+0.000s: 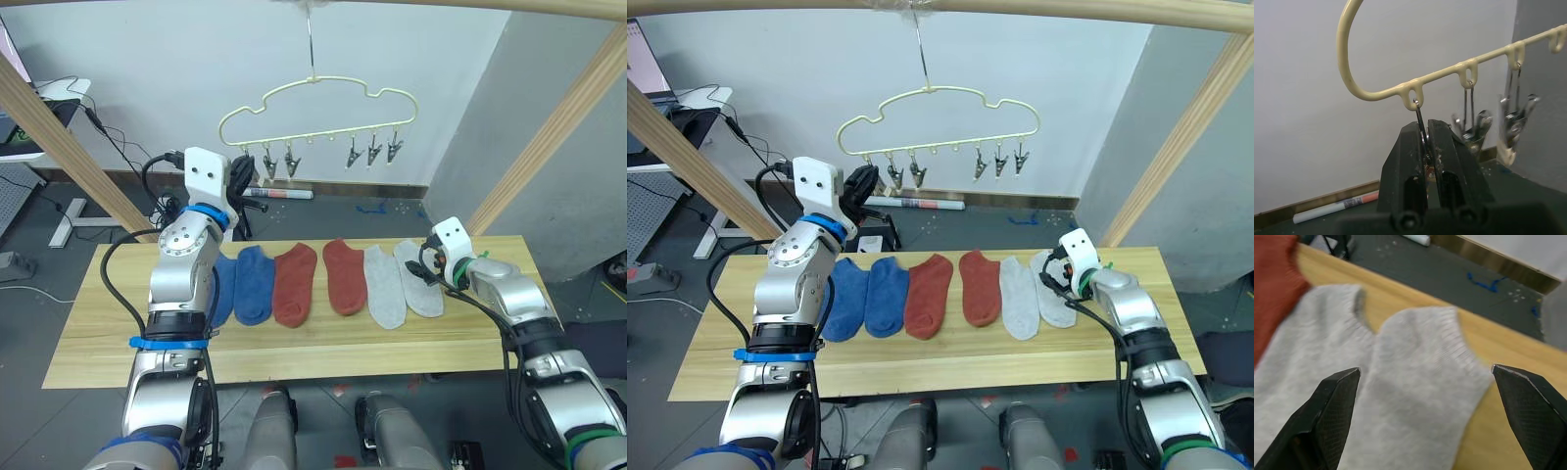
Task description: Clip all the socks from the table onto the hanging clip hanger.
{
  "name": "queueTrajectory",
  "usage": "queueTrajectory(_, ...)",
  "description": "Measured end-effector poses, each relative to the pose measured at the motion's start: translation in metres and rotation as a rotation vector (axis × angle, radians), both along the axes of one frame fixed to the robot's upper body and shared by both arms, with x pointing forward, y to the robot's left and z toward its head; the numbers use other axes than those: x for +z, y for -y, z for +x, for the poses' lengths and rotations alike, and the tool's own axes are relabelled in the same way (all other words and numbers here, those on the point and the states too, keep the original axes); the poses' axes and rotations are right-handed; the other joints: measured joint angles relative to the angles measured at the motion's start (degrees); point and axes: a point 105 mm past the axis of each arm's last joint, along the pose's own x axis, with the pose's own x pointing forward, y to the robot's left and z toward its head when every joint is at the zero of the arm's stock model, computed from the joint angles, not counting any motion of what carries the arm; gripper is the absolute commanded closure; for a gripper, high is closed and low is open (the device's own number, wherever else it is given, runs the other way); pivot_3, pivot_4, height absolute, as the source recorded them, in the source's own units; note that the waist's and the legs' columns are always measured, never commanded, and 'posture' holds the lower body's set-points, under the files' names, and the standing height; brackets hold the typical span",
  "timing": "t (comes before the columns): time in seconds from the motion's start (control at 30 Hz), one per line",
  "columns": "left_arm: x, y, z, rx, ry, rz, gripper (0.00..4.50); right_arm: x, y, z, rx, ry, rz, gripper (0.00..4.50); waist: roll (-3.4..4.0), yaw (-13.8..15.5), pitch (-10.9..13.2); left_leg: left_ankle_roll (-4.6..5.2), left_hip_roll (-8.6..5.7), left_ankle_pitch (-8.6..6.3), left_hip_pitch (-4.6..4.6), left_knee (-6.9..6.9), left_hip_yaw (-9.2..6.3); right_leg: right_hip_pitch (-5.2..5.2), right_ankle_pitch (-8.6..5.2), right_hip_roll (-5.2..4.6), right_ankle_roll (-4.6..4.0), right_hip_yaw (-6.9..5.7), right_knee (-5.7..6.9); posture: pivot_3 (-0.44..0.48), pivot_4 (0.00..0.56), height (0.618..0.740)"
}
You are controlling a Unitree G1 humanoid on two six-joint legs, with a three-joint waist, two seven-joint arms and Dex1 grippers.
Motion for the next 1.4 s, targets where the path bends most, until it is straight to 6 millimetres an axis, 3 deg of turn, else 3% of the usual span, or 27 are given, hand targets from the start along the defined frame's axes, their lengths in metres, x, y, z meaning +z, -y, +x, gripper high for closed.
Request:
queueTrajectory(0.17, 0.002, 0.001, -0.003, -0.006, 0.002, 0.0, 4.49, -0.031, 0.006, -0.002, -0.032, -0.079, -0.002, 0.0, 0.0, 0.2, 0.0, -0.01, -0.05, -0.01, -0.04, -0.03, 0.05, 0.0, 0.02, -0.07, -0.03, -0.02, -0.03, 0.059, 0.246, 0.74)
queueTrajectory(0.23, 0.002, 0.001, -0.004, -0.006, 0.003, 0.001, 4.49, -0.032, 0.009, 0.001, -0.03, -0.07, -0.016, 0.0, 0.0, 0.3, 0.0, -0.01, -0.06, -0.01, -0.03, -0.01, 0.06, 0.02, 0.02, -0.09, -0.03, -0.01, -0.03, 0.059, 0.246, 0.74)
queueTrajectory(0.37, 0.002, 0.0, -0.005, -0.006, 0.0, 0.003, 4.5, -0.033, 0.011, 0.001, -0.011, -0.068, -0.026, 0.81, 0.0, 0.3, 0.0, -0.02, -0.04, 0.0, -0.01, 0.03, 0.03, 0.05, 0.02, -0.07, -0.02, -0.03, 0.01, 0.063, 0.238, 0.74)
queueTrajectory(0.7, 0.001, 0.0, -0.006, -0.007, -0.005, 0.001, 4.5, -0.036, 0.012, -0.008, 0.02, -0.076, -0.007, 4.41, 0.0, 0.5, 0.0, -0.03, -0.04, 0.0, 0.0, 0.05, 0.01, 0.07, 0.03, -0.08, -0.04, -0.06, 0.03, 0.064, 0.218, 0.74)
queueTrajectory(0.87, 0.0, 0.0, -0.006, -0.015, -0.017, -0.029, 4.5, -0.038, 0.016, -0.023, 0.054, -0.068, -0.014, 4.49, 0.0, 0.9, 0.0, -0.04, -0.04, 0.01, -0.01, 0.04, 0.01, 0.06, 0.03, -0.08, -0.04, -0.06, 0.03, 0.064, 0.218, 0.74)
queueTrajectory(0.93, 0.0, 0.001, -0.007, -0.045, -0.062, -0.125, 4.5, -0.032, 0.012, -0.03, 0.095, -0.038, -0.018, 4.49, 0.0, 0.9, 0.0, -0.04, -0.03, 0.0, -0.01, 0.05, 0.02, 0.05, 0.03, -0.08, -0.03, -0.06, 0.05, 0.076, 0.217, 0.74)
queueTrajectory(1.03, -0.003, 0.005, -0.007, -0.124, -0.17, -0.351, 4.5, -0.001, -0.002, -0.037, 0.189, 0.052, -0.019, 4.49, 0.01, 0.6, 0.0, -0.04, -0.02, 0.01, 0.0, 0.09, -0.03, 0.07, -0.01, -0.08, 0.03, -0.07, 0.11, 0.072, 0.217, 0.74)
queueTrajectory(1.13, -0.003, 0.006, -0.009, -0.199, -0.27, -0.559, 4.5, 0.041, -0.039, -0.048, 0.288, 0.132, 0.056, 4.49, 0.01, 0.1, 0.0, -0.12, 0.01, 0.05, 0.03, 0.11, -0.21, 0.1, -0.12, -0.04, 0.22, -0.2, 0.2, 0.063, 0.217, 0.74)
queueTrajectory(1.27, -0.001, 0.011, -0.016, -0.277, -0.353, -0.737, 4.5, 0.066, -0.099, -0.068, 0.403, 0.15, 0.205, 4.49, 0.0, 0.1, 0.0, -0.27, -0.01, 0.15, 0.01, 0.11, -0.45, 0.11, -0.12, -0.02, 0.22, -0.32, 0.33, 0.057, 0.218, 0.74)
queueTrajectory(1.4, -0.002, 0.021, -0.022, -0.345, -0.413, -0.799, 4.5, 0.09, -0.148, -0.068, 0.454, 0.175, 0.314, 4.49, 0.0, 0.1, 0.0, -0.36, -0.06, 0.21, 0.01, 0.16, -0.53, 0.09, -0.12, -0.04, 0.22, -0.37, 0.45, 0.06, 0.218, 0.74)
